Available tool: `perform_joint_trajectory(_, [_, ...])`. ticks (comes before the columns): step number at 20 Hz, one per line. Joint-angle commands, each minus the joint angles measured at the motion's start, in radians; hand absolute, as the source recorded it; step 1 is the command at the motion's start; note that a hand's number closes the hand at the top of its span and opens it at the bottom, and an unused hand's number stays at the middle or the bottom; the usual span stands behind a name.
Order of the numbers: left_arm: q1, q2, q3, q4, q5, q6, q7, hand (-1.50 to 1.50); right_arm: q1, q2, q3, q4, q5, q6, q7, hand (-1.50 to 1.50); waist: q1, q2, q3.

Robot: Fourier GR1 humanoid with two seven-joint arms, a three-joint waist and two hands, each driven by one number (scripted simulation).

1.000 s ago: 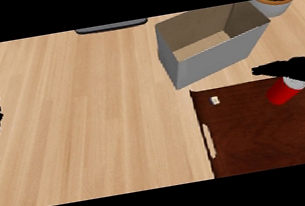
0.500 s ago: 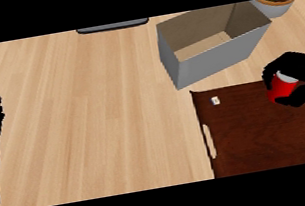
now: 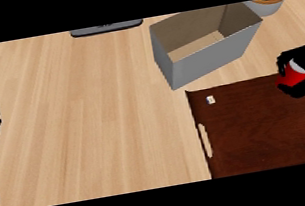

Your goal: Pick the can from the tray and place it in the cardboard box

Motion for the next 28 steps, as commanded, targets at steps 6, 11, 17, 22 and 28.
perform_joint_trajectory(6, [0.039,0.014,0.035,-0.002,0.017,-0.006,-0.008,0.0,0.145,-0.018,-0.131,-0.196,-0.006,-0.209,0.486,1.5,-0.041,-0.017,-0.003])
perform_joint_trajectory(11, [0.057,-0.003,0.029,0.007,0.007,0.001,-0.029,0.0,0.191,-0.016,-0.107,-0.552,0.004,-0.225,0.554,1.5,-0.04,-0.017,-0.003])
perform_joint_trajectory(17, [0.041,-0.027,0.002,-0.044,-0.008,-0.006,0.003,0.0,0.277,-0.005,-0.053,-0.979,0.013,-0.04,0.793,1.5,-0.004,-0.003,0.001])
perform_joint_trajectory(22, [-0.038,-0.008,0.022,0.043,-0.002,-0.055,-0.039,0.0,0.075,0.103,-0.072,-0.93,-0.055,0.019,0.875,1.5,0.027,0.01,0.002])
perform_joint_trajectory(28, [-0.015,-0.06,-0.013,-0.039,-0.049,-0.013,0.015,0.0,-0.175,0.217,-0.068,-0.753,-0.018,0.025,0.996,1.5,0.045,0.011,0.002])
